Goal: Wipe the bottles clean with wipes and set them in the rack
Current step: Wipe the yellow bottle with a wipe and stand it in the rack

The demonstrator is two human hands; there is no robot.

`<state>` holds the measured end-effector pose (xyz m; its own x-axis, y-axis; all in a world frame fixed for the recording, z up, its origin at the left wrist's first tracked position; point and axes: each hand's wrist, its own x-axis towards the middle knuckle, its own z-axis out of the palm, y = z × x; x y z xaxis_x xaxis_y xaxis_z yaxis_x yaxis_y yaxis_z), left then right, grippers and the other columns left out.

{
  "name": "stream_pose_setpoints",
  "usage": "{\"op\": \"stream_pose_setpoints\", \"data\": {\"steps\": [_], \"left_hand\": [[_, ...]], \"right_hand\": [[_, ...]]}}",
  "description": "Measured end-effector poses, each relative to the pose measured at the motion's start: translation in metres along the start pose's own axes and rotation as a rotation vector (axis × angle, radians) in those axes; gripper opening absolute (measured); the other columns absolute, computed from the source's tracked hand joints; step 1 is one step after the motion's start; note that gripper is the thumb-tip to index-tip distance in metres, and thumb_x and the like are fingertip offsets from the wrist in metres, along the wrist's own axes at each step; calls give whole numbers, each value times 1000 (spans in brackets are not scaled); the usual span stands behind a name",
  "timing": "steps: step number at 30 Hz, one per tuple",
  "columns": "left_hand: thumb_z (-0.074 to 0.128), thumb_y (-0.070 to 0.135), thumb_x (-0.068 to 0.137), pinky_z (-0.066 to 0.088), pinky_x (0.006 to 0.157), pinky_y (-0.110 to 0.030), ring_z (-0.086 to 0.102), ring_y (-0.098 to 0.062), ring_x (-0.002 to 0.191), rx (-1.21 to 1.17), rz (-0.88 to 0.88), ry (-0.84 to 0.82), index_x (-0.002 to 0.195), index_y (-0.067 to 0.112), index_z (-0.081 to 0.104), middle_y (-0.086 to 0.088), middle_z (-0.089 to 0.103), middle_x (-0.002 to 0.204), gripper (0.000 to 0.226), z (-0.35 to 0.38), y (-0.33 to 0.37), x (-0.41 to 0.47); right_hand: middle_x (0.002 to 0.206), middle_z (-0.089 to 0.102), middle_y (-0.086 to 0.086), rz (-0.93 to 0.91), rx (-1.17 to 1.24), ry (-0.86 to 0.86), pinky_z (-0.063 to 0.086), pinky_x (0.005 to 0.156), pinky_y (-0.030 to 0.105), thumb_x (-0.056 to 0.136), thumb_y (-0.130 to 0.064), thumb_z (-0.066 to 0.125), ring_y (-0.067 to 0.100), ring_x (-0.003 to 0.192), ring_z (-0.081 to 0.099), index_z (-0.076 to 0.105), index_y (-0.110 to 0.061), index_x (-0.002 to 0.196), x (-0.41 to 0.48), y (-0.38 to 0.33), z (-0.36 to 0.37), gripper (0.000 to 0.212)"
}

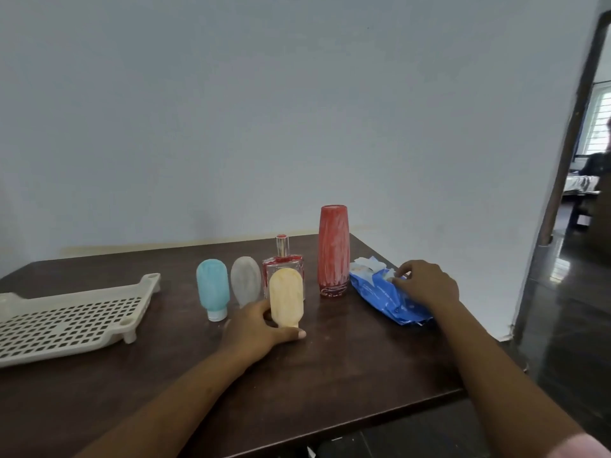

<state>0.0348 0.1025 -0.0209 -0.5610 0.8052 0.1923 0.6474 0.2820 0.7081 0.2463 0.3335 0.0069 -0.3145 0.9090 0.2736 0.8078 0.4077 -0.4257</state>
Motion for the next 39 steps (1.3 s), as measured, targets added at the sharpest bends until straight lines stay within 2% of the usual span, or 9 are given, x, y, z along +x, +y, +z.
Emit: {"op": "stream_pose_setpoints", "data": {"steps": [8, 13, 18, 21, 24, 29, 32, 35, 39], "left_hand": [[79, 63, 58, 52, 92, -39, 58, -11, 107, 5, 10, -5, 133, 27, 50, 7, 62, 124, 87, 3, -6, 8], [77, 64, 59, 51, 93, -41, 57, -11, 108, 1, 11, -15, 135, 28, 47, 6, 61, 125, 89, 3, -6, 8], [76, 65, 58, 49, 96, -41, 54, -10, 110, -33, 30, -19, 136, 30, 43, 8, 59, 128, 92, 2, -4, 5], [77, 66, 56, 48, 97, -42, 52, -12, 115, -79, 39, -7, 136, 32, 40, 9, 56, 129, 94, 2, -4, 3], [70, 75, 46, 48, 98, -44, 50, -15, 118, -112, 26, -19, 136, 33, 36, 9, 53, 128, 105, 1, -1, 3], [79, 45, 68, 47, 76, -20, 49, -12, 110, -270, 71, 85, 121, 32, 33, 10, 49, 116, 72, 1, 4, 2], [82, 43, 65, 48, 85, -26, 46, -10, 112, -304, 97, 48, 126, 36, 31, 13, 47, 121, 81, 1, 1, 2], [85, 36, 66, 47, 94, -30, 44, -9, 118, -308, 103, -17, 137, 36, 26, 16, 44, 126, 92, 0, -3, 2], [85, 22, 69, 49, 96, -32, 50, -14, 123, -320, 117, -49, 141, 34, 25, 7, 50, 136, 94, 0, -6, 2]], "right_hand": [[80, 61, -3, -83, 156, -13, 39, 62, 26, 83, -24, 60, 18, 76, 56, 56, -21, 72, 10, -9, 2, 12], [78, 57, 0, -138, 555, 156, 39, 63, 21, 88, -16, 55, 13, 71, 50, 54, -9, 78, -1, -10, 3, 12], [87, 52, -2, -28, 1049, 279, 52, 74, 40, 93, -20, 52, 19, 84, 52, 50, -14, 91, -10, -17, -3, 6], [95, 51, 3, 63, 1442, 235, 54, 60, 26, 96, -19, 52, 19, 80, 56, 47, -16, 97, -20, -26, -8, 7], [93, 54, 6, 108, 1618, 88, 49, 49, 19, 95, -12, 55, 17, 71, 52, 50, -15, 91, -35, -41, -7, 7], [105, 63, 11, 65, 1602, -159, 56, 62, 23, 91, -3, 57, 19, 89, 65, 54, -8, 98, -61, -64, 4, 10], [104, 64, 10, -8, 1536, -265, 57, 71, 27, 88, -1, 60, 18, 92, 66, 57, -6, 99, -76, -75, 11, 13], [87, 67, 4, -82, 1347, -212, 55, 66, 25, 85, -6, 66, 9, 75, 67, 59, -7, 90, -89, -85, 17, 8], [82, 66, 2, -189, 1128, -124, 52, 68, 21, 82, -15, 70, 9, 75, 63, 62, -4, 86, -98, -90, 25, 14]]}}
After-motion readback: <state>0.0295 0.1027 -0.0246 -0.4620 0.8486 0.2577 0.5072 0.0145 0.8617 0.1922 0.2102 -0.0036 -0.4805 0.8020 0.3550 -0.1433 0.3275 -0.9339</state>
